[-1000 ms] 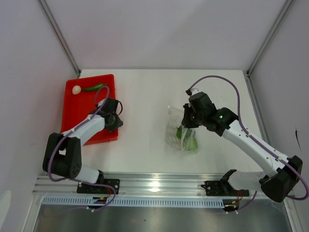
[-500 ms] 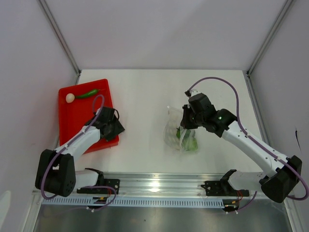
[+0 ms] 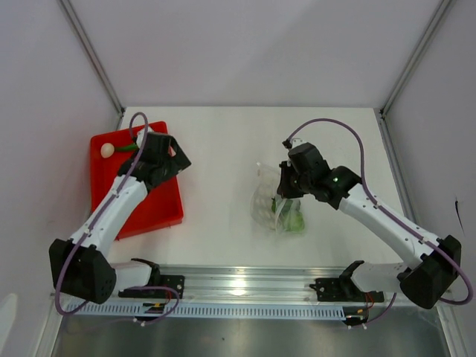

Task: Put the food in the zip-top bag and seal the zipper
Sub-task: Move the bin to the center of the board, then pick up the fake vegetable from the bin.

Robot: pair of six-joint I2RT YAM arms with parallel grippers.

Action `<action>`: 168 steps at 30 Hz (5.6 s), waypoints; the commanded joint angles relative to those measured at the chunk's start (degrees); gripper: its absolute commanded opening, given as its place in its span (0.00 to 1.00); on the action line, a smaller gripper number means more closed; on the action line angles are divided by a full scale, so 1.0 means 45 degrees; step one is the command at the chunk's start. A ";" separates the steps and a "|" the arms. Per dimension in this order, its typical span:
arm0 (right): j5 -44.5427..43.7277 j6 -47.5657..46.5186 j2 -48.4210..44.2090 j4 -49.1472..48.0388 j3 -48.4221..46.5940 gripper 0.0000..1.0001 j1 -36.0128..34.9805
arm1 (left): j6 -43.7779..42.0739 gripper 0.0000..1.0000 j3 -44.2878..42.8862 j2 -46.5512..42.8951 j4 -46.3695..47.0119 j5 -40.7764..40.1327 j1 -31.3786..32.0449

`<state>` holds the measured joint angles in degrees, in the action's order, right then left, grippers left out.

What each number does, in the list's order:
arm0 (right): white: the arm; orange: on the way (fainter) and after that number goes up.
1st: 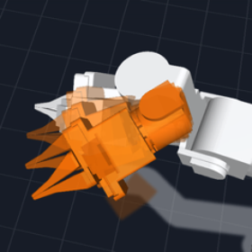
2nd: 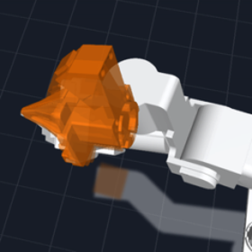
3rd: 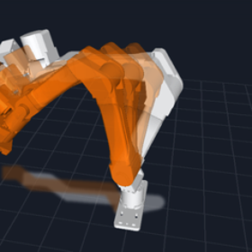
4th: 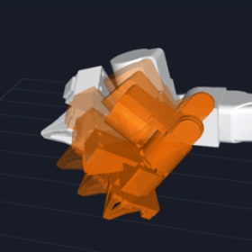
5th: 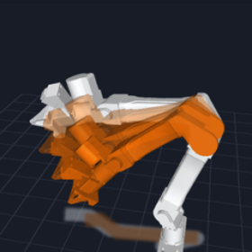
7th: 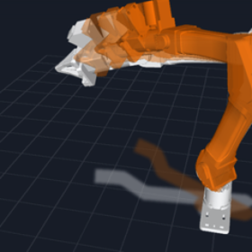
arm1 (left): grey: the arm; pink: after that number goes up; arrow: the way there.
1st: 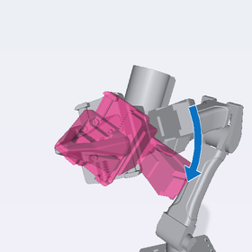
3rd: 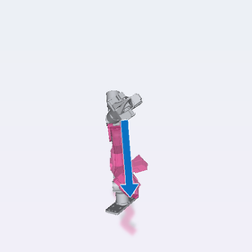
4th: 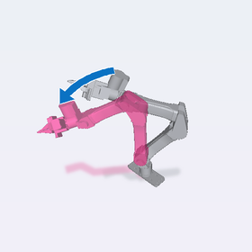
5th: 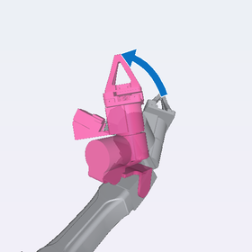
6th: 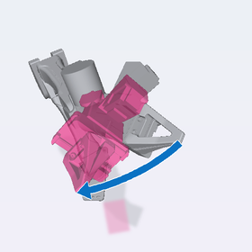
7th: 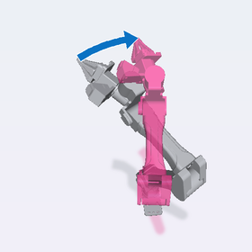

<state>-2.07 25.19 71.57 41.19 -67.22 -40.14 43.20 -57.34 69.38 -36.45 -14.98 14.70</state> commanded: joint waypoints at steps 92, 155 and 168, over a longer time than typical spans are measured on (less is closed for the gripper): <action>0.0811 -0.1672 0.1693 -0.1536 -0.1039 0.00 0.0854 | 0.6807 0.38 -0.7902 1.2433 0.4584 0.1064 -0.7036; 0.0733 -0.1535 0.1107 -0.2063 -0.0238 0.00 0.1010 | 0.2549 0.56 -0.8095 1.1082 0.2827 0.0206 -0.6216; 0.0713 -0.1594 0.0951 -0.2063 -0.0082 0.00 0.1185 | 0.3231 0.56 -0.9560 1.2236 0.1284 0.0398 -0.6079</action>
<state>1.39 17.96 77.65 33.89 -67.92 -35.31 56.80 -95.81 123.57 -27.79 -12.43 -12.75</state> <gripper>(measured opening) 0.003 0.560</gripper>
